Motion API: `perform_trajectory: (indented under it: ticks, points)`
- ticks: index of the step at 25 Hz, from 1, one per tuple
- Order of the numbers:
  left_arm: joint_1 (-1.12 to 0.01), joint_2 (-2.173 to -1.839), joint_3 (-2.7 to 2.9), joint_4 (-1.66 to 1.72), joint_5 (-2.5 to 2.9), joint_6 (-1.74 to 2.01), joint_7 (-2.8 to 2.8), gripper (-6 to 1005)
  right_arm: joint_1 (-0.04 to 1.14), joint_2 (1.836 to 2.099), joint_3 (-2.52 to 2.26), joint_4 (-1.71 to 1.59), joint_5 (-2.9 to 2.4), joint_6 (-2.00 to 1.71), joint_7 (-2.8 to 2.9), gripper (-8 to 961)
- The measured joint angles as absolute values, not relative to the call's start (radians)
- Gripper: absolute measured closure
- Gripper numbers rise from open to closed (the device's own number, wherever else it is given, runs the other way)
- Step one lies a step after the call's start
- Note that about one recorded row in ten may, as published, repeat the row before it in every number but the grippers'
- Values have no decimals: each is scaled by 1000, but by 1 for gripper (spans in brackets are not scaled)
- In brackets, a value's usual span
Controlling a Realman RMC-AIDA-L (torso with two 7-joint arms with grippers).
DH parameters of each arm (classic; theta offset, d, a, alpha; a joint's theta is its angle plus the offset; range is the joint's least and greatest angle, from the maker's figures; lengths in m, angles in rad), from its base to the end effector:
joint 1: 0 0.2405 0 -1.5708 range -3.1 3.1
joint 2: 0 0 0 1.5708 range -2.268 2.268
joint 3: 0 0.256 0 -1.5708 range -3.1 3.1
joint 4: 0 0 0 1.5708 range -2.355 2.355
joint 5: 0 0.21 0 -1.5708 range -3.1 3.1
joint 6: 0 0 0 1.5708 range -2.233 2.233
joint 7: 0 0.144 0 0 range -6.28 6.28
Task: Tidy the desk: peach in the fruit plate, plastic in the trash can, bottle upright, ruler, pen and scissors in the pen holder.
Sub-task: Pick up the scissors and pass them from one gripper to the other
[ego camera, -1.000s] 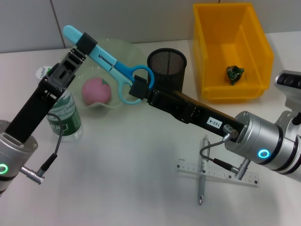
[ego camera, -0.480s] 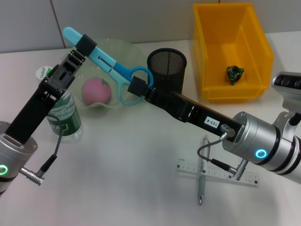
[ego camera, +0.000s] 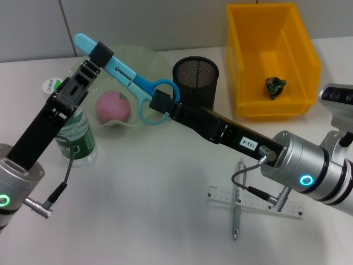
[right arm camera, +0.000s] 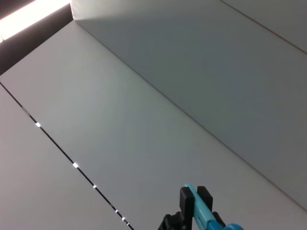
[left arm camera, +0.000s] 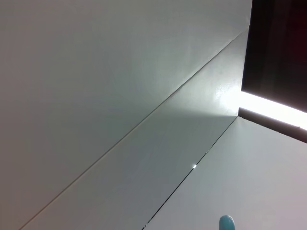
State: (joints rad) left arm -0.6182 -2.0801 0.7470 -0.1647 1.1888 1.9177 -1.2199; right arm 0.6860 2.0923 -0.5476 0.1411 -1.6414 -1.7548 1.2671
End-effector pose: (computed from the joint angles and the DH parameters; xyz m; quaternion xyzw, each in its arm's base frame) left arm -0.2113 0.2829 -0.0254 -0.6688 -0.3393 -0.6593 0.0537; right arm 0.1881 0.2858 -0.0671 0.7459 -0.3652 -0.5559 0.0355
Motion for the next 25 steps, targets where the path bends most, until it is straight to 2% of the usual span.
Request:
perform_trajectory:
  ticks: [17,25]
  points:
    - [-618,-2080,747,-166,1189,1917,-1219,900,686,2092,-548,146,-1638,-1756,1267,720]
    - [-618,-2080,750,-166,1189,1917,-1219,900,690,2092,-548,146,-1640,-1759,1267,749]
